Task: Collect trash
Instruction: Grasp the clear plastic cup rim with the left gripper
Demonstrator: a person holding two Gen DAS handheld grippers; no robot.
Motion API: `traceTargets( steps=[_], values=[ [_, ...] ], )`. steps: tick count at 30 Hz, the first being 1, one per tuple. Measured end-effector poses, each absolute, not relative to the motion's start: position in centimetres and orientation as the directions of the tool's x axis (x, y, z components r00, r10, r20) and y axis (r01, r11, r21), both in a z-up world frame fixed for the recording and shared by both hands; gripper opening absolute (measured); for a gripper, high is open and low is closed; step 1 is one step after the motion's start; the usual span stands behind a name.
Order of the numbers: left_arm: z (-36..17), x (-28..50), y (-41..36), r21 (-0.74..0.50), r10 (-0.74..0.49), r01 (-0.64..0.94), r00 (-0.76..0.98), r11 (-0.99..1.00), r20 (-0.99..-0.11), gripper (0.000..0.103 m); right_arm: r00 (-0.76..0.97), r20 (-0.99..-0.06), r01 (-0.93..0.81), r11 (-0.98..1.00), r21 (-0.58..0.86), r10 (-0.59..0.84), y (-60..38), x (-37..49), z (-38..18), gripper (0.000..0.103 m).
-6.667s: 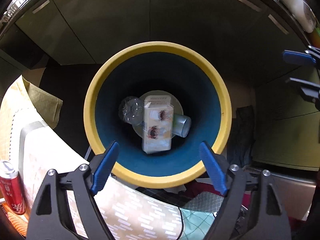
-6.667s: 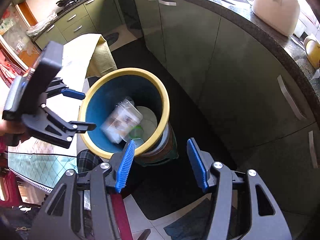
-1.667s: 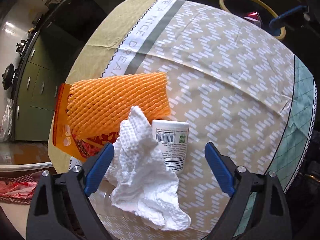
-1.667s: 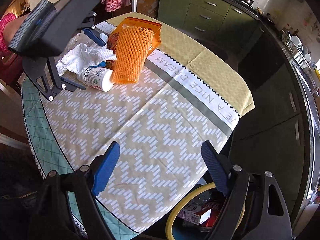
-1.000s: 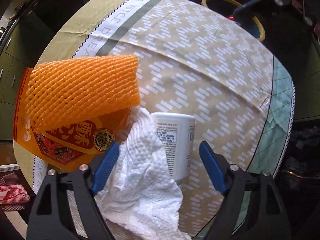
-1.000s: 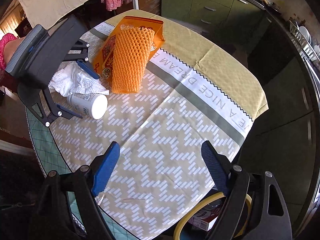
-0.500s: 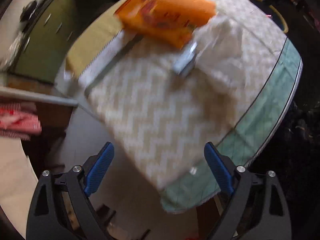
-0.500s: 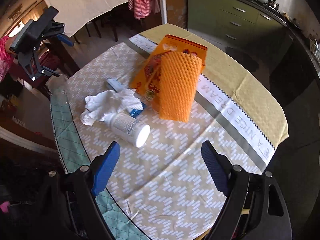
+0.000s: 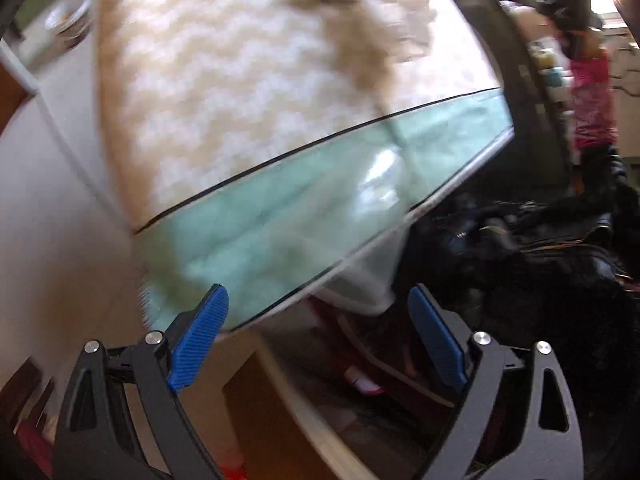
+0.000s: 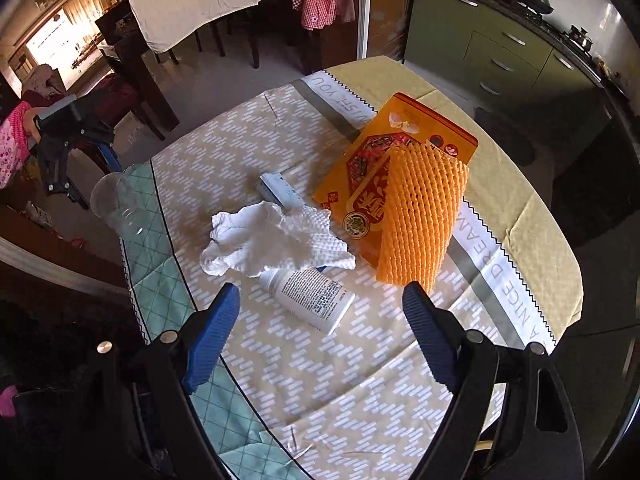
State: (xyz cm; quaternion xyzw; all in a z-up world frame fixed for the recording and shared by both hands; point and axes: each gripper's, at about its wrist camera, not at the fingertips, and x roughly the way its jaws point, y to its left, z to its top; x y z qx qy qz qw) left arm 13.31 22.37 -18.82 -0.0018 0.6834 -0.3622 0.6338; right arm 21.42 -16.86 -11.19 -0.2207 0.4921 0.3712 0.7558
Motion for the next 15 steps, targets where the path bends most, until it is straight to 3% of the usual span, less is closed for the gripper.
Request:
traceTargets(
  steps=[2, 7, 9, 11, 12, 14, 15],
  values=[
    [-18.3, 13.6, 20.9, -0.61, -0.596, 0.439, -0.189, 0.659, -0.78, 0.086, 0.242, -0.908, -0.774, 0.633, 0.033, 0.343, -17.5, 21.1, -11.1, 0.083],
    [-18.6, 14.1, 17.3, -0.685, -0.677, 0.423, -0.197, 0.593, -0.709, 0.07, 0.237, -0.912, -0.737, 0.674, 0.056, 0.335, -19.8, 20.9, -11.5, 0.076],
    [-18.8, 14.3, 16.4, -0.684, -0.674, 0.427, -0.205, 0.591, -0.71, 0.057, 0.238, -0.906, -0.724, 0.686, 0.076, 0.351, -20.8, 20.7, -11.4, 0.071],
    [-19.1, 14.8, 15.2, -0.677, -0.669, 0.439, -0.202, 0.591, -0.715, 0.032, 0.234, -0.904, -0.712, 0.696, 0.092, 0.358, -21.6, 20.5, -11.4, 0.069],
    [-18.9, 15.0, 14.7, -0.659, -0.655, 0.455, -0.196, 0.599, -0.73, 0.028, 0.232, -0.904, -0.708, 0.699, 0.096, 0.36, -22.0, 20.2, -11.4, 0.069],
    [-18.4, 15.0, 13.2, -0.61, -0.612, 0.505, -0.187, 0.611, -0.768, 0.009, 0.239, -0.906, -0.703, 0.706, 0.087, 0.35, -22.7, 19.7, -11.3, 0.069],
    [-18.0, 14.9, 12.4, -0.586, -0.591, 0.529, -0.184, 0.614, -0.785, 0.006, 0.243, -0.905, -0.698, 0.711, 0.085, 0.348, -23.2, 19.4, -11.3, 0.069]
  ],
)
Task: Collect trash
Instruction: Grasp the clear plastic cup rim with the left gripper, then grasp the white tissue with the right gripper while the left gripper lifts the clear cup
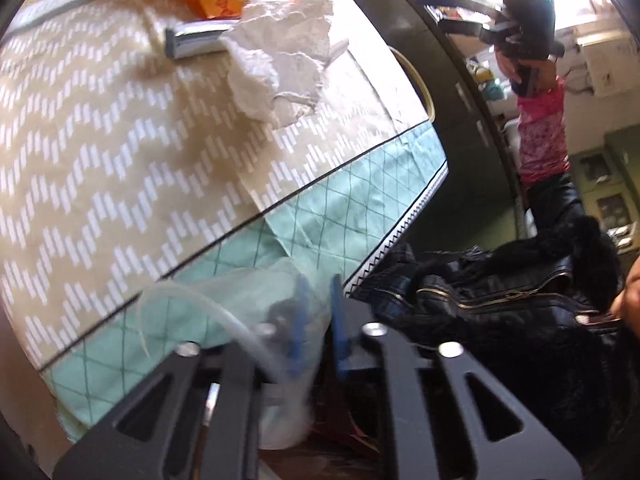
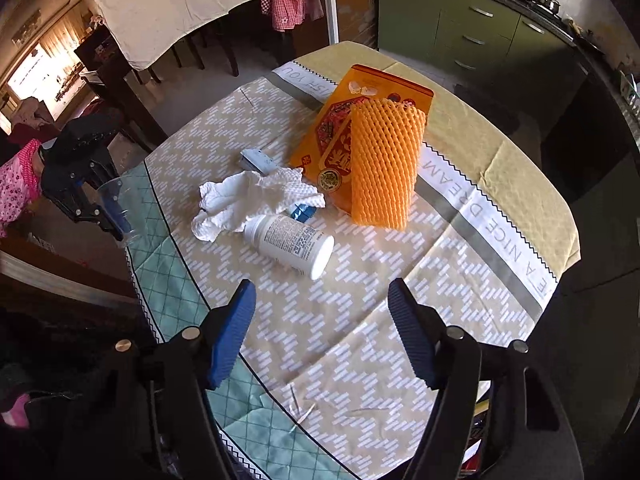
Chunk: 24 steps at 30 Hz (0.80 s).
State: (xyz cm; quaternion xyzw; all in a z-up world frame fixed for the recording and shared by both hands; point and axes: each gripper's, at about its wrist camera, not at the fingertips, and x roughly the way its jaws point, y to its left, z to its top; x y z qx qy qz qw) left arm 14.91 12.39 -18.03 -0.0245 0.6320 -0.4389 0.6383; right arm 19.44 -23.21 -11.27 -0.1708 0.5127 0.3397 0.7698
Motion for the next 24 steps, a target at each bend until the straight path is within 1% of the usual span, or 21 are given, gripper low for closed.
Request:
traceTargets(
  steps=[1, 3, 8, 9, 10, 12, 15, 17, 19, 20, 22, 24],
  values=[
    [-17.8, 15.1, 11.8, -0.561, -0.57, 0.554, -0.178, 0.616, -0.802, 0.003, 0.246, -0.904, -0.695, 0.714, 0.087, 0.35, -23.6, 19.2, -11.1, 0.069],
    [-17.4, 15.2, 10.2, -0.511, -0.524, 0.594, -0.17, 0.621, -0.835, 0.003, 0.26, -0.898, -0.686, 0.722, 0.087, 0.355, -24.8, 18.7, -10.8, 0.069],
    [-16.7, 15.9, 7.8, -0.432, -0.478, 0.66, -0.124, 0.615, -0.87, 0.003, 0.299, -0.883, -0.664, 0.743, 0.079, 0.362, -26.8, 18.0, -10.6, 0.069],
    [-16.5, 15.9, 7.5, -0.405, -0.463, 0.673, -0.103, 0.619, -0.88, 0.003, 0.304, -0.881, -0.679, 0.731, 0.067, 0.363, -26.7, 17.7, -10.7, 0.07],
    [-16.4, 16.0, 7.3, -0.383, -0.448, 0.681, -0.09, 0.624, -0.889, 0.003, 0.305, -0.879, -0.701, 0.711, 0.053, 0.366, -26.3, 17.5, -10.7, 0.075],
    [-15.9, 16.0, 7.1, -0.357, -0.431, 0.694, -0.073, 0.626, -0.899, 0.003, 0.353, -0.866, -0.757, 0.652, -0.042, 0.354, -24.8, 16.7, -10.8, 0.082],
    [-14.1, 15.8, 7.0, -0.329, -0.434, 0.708, -0.035, 0.624, -0.9, 0.003, 0.404, -0.846, -0.824, 0.539, -0.173, 0.346, -21.6, 15.9, -11.2, 0.082],
    [-12.3, 15.5, 7.7, -0.301, -0.442, 0.714, 0.013, 0.632, -0.897, 0.003, 0.408, -0.846, -0.851, 0.478, -0.217, 0.343, -19.5, 16.2, -12.0, 0.078],
    [-10.6, 15.3, 8.5, -0.272, -0.448, 0.717, 0.062, 0.642, -0.892, 0.003, 0.355, -0.874, -0.862, 0.478, -0.168, 0.332, -17.9, 17.8, -13.2, 0.071],
    [-9.7, 15.1, 8.9, -0.255, -0.447, 0.717, 0.088, 0.648, -0.89, 0.003, 0.298, -0.891, -0.857, 0.507, -0.092, 0.343, -17.3, 19.1, -13.8, 0.07],
    [-8.4, 14.9, 9.4, -0.231, -0.446, 0.718, 0.122, 0.656, -0.887, 0.003, 0.191, -0.899, -0.831, 0.553, 0.066, 0.394, -16.4, 21.2, -14.8, 0.069],
    [-7.5, 14.7, 9.8, -0.213, -0.445, 0.722, 0.144, 0.658, -0.884, 0.003, 0.135, -0.903, -0.78, 0.605, 0.157, 0.407, -15.8, 23.2, -15.9, 0.07]
  ],
)
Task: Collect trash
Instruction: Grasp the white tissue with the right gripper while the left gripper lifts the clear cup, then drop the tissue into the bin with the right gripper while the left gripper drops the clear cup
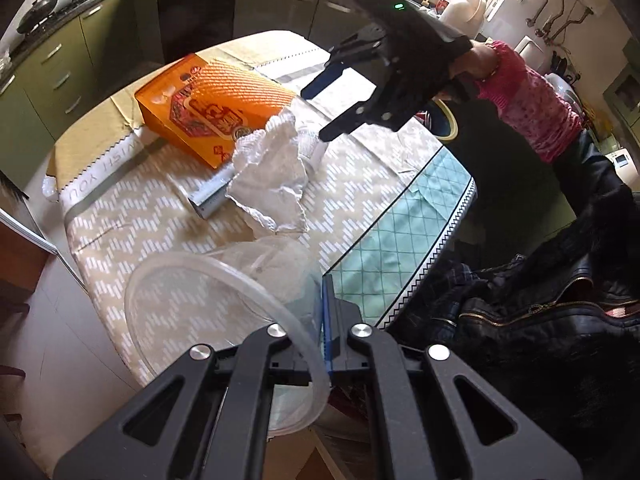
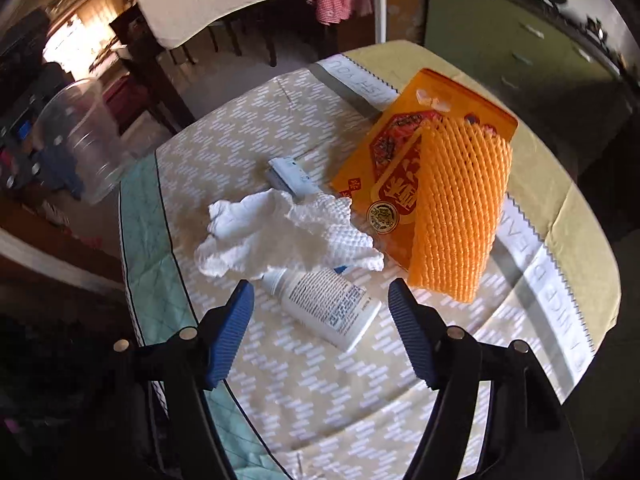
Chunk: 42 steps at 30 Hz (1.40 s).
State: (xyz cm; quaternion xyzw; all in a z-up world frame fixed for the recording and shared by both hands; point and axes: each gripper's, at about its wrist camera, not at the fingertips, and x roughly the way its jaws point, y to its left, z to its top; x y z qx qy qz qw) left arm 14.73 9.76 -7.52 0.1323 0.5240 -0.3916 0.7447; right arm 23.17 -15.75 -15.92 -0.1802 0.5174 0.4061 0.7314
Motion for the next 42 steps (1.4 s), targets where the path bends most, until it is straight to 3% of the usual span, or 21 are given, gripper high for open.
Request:
traceTargets(
  steps=[6, 8, 9, 10, 14, 21, 29, 36, 42],
  values=[
    [-6.3, 14.8, 9.9, -0.174, -0.439, 0.739, 0.179, 0.651, -0.88, 0.003, 0.018, -0.913, -0.644, 0.704, 0.301, 0.407, -14.2, 26.3, -18.7, 0.071],
    [-6.2, 15.0, 9.9, -0.174, -0.444, 0.746, 0.178, 0.643, -0.878, 0.003, 0.001, -0.905, -0.608, 0.719, 0.337, 0.425, -13.9, 26.8, -19.3, 0.056],
    [-6.3, 15.0, 9.8, -0.174, -0.444, 0.748, 0.176, 0.64, -0.878, 0.003, -0.006, -0.898, -0.588, 0.725, 0.359, 0.44, -13.9, 27.1, -19.6, 0.022],
    [-6.4, 15.1, 9.7, -0.175, -0.446, 0.75, 0.175, 0.638, -0.878, 0.003, -0.012, -0.894, -0.563, 0.736, 0.377, 0.449, -14.0, 27.5, -20.0, 0.006],
    [-6.9, 15.2, 9.2, -0.169, -0.436, 0.76, 0.165, 0.628, -0.885, 0.003, 0.064, -0.899, -0.571, 0.754, 0.323, 0.433, -14.2, 27.1, -19.1, 0.005],
    [-6.2, 16.3, 5.1, -0.138, -0.429, 0.812, 0.149, 0.567, -0.891, 0.003, 0.227, -0.853, -0.558, 0.78, 0.281, 0.47, -20.8, 23.9, -12.9, 0.005],
    [-4.9, 17.7, -6.4, -0.104, -0.456, 0.924, 0.083, 0.369, -0.886, 0.003, 0.44, -0.827, -0.289, 0.928, 0.237, 0.349, -40.2, 17.2, -8.9, 0.005],
    [-6.4, 19.6, -22.0, -0.094, -0.442, 0.983, -0.016, 0.155, -0.897, 0.003, 0.477, -0.876, 0.012, 0.995, 0.094, 0.077, -53.6, 11.7, -12.4, 0.005],
    [-10.7, 21.6, -35.5, -0.083, -0.351, 0.994, -0.05, 0.078, -0.935, 0.003, 0.433, -0.901, 0.085, 0.995, 0.051, 0.009, -58.4, 11.7, -17.1, 0.005]
  ],
)
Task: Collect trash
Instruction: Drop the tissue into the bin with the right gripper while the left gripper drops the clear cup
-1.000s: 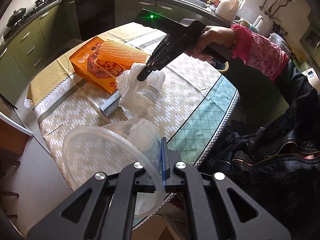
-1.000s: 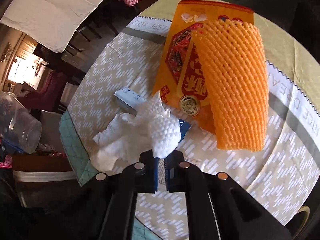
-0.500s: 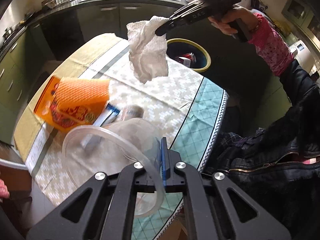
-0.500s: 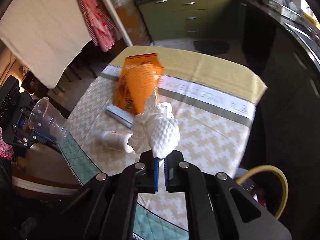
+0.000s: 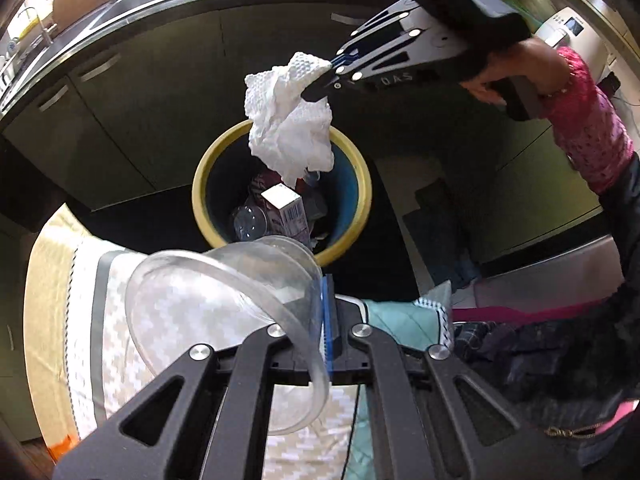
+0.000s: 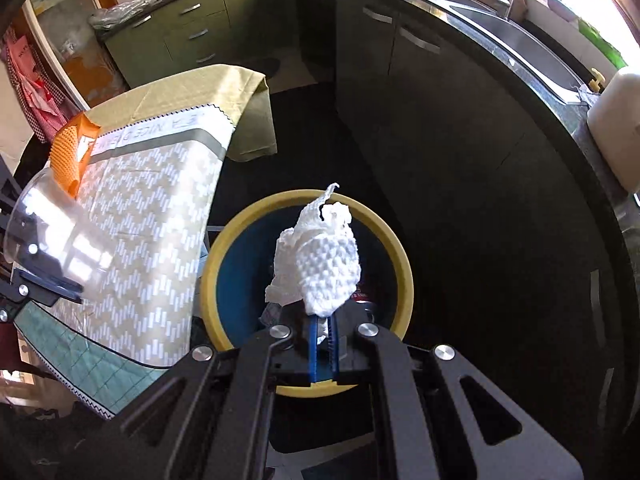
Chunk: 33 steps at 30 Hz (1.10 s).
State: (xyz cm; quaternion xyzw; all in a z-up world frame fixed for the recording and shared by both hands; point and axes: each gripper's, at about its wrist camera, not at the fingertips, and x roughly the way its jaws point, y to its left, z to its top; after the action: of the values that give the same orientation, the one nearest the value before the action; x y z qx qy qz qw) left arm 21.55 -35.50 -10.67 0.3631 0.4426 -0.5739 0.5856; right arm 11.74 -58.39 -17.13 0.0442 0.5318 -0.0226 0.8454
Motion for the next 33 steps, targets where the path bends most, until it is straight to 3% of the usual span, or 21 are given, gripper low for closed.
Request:
traceTargets(
  steps=[3, 6, 9, 11, 12, 18, 21, 23, 24, 29, 31, 33],
  values=[
    [-13.9, 23.0, -40.3, -0.056, -0.282, 0.993, -0.025, 0.101, -0.959, 0.003, 0.398, -0.918, 0.074, 0.997, 0.037, 0.005, -59.1, 12.2, -19.0, 0.008],
    [-17.0, 23.8, -43.5, -0.052, -0.225, 0.992, -0.025, 0.117, -0.974, 0.006, 0.384, -0.923, 0.057, 0.998, 0.004, -0.018, -59.0, 11.9, -19.7, 0.028],
    [-19.1, 24.4, -45.4, -0.051, -0.181, 0.99, -0.026, 0.131, -0.983, 0.017, 0.401, -0.916, 0.072, 0.997, 0.01, -0.02, -59.8, 10.9, -19.1, 0.029],
    [-19.9, 24.6, -45.8, -0.058, -0.163, 0.988, -0.035, 0.141, -0.986, 0.054, 0.41, -0.912, 0.091, 0.996, 0.022, -0.017, -60.6, 10.1, -18.5, 0.029],
    [-20.2, 24.5, -45.9, -0.067, -0.158, 0.988, -0.044, 0.138, -0.987, 0.058, 0.415, -0.91, 0.098, 0.995, 0.029, -0.014, -60.8, 9.7, -18.3, 0.029],
    [-19.5, 23.7, -45.1, -0.034, -0.153, 0.99, -0.012, 0.139, -0.988, 0.069, 0.439, -0.898, 0.113, 0.991, 0.078, 0.021, -61.7, 8.9, -17.9, 0.038],
    [-17.5, 23.9, -43.0, -0.018, -0.183, 0.986, 0.014, 0.168, -0.983, 0.077, 0.435, -0.9, 0.118, 0.993, 0.018, -0.036, -60.8, 9.4, -17.9, 0.042],
    [-16.0, 24.2, -41.2, -0.011, -0.198, 0.982, 0.028, 0.19, -0.98, 0.078, 0.441, -0.897, 0.12, 0.993, 0.013, -0.041, -60.4, 9.6, -17.5, 0.05],
    [-15.3, 24.2, -40.3, 0.0, -0.203, 0.979, 0.042, 0.202, -0.978, 0.078, 0.444, -0.89, 0.126, 0.99, -0.054, -0.105, -59.9, 9.6, -17.2, 0.053],
    [-12.4, 25.2, -34.3, 0.026, -0.221, 0.961, 0.09, 0.275, -0.971, 0.078, 0.471, -0.868, 0.13, 0.986, -0.107, -0.156, -58.7, 8.7, -15.6, 0.056],
    [-11.2, 25.5, -31.7, 0.032, -0.234, 0.949, 0.11, 0.313, -0.966, 0.079, 0.483, -0.871, 0.12, 0.992, -0.037, -0.091, -58.9, 8.7, -15.2, 0.06],
    [-10.0, 25.7, -28.8, 0.031, -0.251, 0.934, 0.127, 0.355, -0.96, 0.081, 0.456, -0.864, 0.144, 0.975, -0.168, -0.216, -58.3, 9.1, -15.4, 0.06]
  ],
)
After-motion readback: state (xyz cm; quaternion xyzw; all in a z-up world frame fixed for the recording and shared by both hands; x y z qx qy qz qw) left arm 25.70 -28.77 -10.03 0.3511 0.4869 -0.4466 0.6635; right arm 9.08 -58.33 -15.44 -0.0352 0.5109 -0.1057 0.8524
